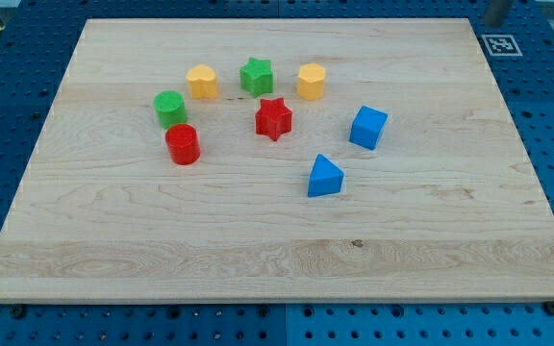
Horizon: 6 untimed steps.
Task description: Place the red star horizontally left to the blue triangle
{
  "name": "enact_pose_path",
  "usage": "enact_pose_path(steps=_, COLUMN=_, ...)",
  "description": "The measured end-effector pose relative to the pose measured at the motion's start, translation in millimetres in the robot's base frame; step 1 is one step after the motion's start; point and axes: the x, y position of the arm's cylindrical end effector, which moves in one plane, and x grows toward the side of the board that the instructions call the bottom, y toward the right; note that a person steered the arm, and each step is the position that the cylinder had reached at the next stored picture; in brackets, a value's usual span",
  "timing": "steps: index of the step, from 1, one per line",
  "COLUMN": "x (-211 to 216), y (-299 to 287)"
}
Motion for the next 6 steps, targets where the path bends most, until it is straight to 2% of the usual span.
enact_pose_path(steps=1, x=17.8, y=-33.8)
enact_pose_path(steps=3, x=76.4, y=-143.9)
enact_pose_path(steps=4, x=86.6, y=-182.2)
enact_pose_path(steps=5, x=91.2, y=-190.9)
enact_pose_path(steps=6, x=84.5, y=-244.7)
